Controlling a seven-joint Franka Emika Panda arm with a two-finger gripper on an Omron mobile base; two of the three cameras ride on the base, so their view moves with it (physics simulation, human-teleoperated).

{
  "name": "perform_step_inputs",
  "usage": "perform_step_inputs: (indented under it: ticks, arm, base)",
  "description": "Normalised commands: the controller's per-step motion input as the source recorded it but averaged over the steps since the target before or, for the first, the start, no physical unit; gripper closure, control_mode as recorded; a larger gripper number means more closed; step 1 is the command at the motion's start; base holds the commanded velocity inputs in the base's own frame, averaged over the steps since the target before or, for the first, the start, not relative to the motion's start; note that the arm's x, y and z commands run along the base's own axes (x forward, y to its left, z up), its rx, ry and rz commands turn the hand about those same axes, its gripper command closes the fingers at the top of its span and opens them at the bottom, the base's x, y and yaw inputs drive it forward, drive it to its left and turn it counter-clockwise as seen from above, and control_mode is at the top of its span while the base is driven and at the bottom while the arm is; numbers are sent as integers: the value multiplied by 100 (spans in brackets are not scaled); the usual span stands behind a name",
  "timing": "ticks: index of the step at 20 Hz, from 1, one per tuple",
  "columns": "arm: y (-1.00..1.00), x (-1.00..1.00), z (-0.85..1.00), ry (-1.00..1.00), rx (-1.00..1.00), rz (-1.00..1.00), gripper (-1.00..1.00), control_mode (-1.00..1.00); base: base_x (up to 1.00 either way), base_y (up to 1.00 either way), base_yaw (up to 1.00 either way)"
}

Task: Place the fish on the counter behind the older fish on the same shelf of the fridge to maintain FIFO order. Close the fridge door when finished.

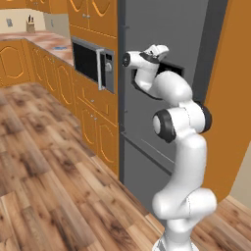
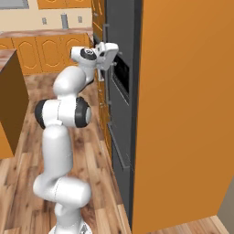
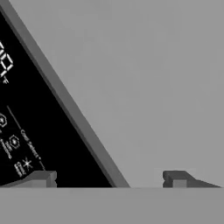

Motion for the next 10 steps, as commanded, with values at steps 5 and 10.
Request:
perform_step_inputs:
  ticks: [5,10]
  arm:
    - [-100,2,-12,-9,12,0,-100,-100]
    - [-100,0,-16,-11,13,0,-100,-100]
  base:
    - [0,0,0]
    - [0,0,0]
